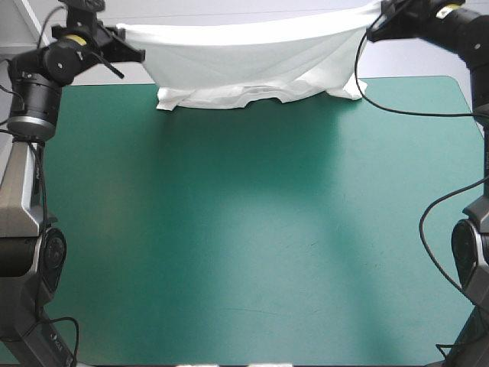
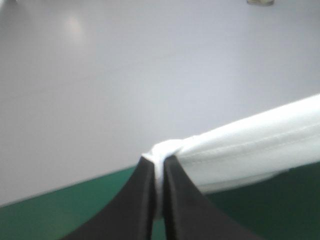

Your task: Fold the cloth

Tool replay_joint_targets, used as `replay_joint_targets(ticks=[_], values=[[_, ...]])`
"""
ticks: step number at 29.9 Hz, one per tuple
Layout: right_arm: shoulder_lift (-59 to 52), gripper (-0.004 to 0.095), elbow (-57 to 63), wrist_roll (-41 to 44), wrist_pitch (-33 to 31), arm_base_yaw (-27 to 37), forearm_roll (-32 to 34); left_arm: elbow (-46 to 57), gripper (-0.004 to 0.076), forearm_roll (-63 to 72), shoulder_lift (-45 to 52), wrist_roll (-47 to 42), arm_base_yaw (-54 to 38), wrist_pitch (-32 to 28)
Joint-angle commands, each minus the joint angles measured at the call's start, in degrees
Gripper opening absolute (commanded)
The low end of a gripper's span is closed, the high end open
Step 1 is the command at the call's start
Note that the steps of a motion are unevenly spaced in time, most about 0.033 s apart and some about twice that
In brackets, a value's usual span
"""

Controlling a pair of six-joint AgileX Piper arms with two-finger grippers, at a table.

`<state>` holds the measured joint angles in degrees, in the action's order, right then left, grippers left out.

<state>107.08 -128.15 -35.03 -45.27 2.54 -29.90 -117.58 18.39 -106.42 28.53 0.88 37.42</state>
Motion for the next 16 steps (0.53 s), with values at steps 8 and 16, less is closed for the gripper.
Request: replay_joint_targets(ticks=[8,16], values=[[-15.0,0.0005,29.3,-2.6,7.1,0.2,-4.1,28.2,0.0021,5.5,17.7,5.5,-1.0,-10.0],[-33.4,0.0005,60.0,-2.3,10.5,0.3,-2.7,50.7,0.0021,6.3,32.6,5.5,-3.1,-8.9]])
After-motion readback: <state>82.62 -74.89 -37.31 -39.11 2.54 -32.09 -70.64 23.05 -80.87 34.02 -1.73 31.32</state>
